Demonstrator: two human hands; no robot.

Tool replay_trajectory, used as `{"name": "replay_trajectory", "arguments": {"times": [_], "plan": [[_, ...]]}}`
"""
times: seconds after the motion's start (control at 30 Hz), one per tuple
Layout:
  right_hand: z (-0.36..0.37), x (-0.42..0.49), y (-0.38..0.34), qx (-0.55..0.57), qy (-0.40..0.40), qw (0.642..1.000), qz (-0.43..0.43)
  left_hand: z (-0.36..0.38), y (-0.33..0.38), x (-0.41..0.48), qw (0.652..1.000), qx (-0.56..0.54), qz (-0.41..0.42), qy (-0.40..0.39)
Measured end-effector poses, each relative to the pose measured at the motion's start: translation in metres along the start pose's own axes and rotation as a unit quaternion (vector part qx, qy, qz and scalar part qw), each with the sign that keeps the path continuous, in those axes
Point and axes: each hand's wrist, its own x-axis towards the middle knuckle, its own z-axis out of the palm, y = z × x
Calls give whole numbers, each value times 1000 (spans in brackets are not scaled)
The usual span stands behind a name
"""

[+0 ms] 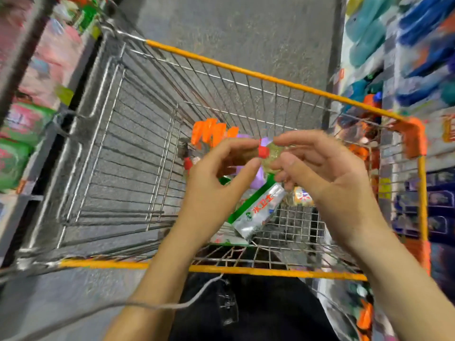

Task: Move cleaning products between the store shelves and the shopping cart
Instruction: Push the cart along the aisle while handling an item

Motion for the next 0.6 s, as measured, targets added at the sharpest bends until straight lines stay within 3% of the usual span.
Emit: {"name": "replay_trajectory", "arguments": {"times": [0.17,0.3,0.37,0.47,0.6], "plan": [[9,30,73,-4,10,996,87,-1,-59,21,999,6,-50,8],[16,45,162,-132,-23,966,221,-4,-117,38,988,99,-115,-24],[18,48,202,-267,-63,924,266,-4,-146,45,967,184,-162,-68],[20,45,243,-461,-149,822,300,-2,-175,48,932,273,-201,-132],[28,42,265,-519,-179,776,310,-2,-191,41,910,299,-237,-161]]}}
